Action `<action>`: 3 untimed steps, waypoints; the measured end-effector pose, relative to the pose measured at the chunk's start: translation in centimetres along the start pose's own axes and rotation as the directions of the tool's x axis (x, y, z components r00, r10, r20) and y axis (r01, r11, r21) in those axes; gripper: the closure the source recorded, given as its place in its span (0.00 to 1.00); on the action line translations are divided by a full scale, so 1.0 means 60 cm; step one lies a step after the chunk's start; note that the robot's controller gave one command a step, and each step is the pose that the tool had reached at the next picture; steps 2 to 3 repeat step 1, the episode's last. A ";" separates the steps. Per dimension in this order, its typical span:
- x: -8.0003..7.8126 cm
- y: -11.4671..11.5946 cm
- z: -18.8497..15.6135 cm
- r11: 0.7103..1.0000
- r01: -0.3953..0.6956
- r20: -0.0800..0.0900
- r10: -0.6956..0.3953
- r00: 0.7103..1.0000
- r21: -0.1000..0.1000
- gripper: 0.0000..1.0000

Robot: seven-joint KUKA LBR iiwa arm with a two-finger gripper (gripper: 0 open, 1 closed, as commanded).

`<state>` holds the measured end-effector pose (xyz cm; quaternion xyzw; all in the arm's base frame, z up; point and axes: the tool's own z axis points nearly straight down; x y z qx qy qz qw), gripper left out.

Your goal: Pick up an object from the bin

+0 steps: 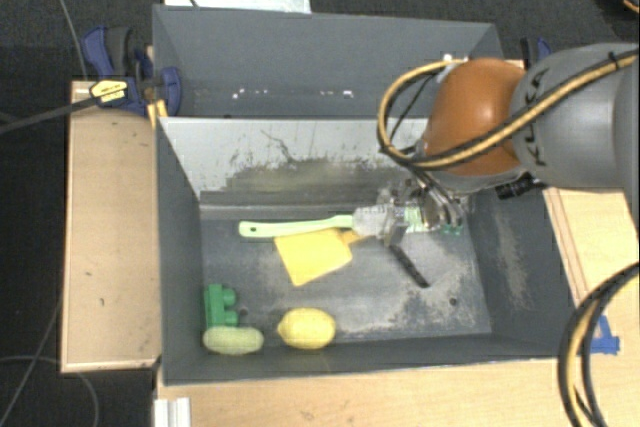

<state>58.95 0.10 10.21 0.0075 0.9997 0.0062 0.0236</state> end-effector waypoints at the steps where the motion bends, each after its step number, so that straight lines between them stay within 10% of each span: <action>1: -0.001 0.000 -0.022 1.000 -0.001 0.001 0.001 1.000 0.000 1.00; 3: -0.001 0.000 -0.022 1.000 -0.001 0.001 0.001 1.000 0.000 1.00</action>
Offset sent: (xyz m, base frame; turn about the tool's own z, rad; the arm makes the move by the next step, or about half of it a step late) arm -0.0001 0.0001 0.0205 0.0005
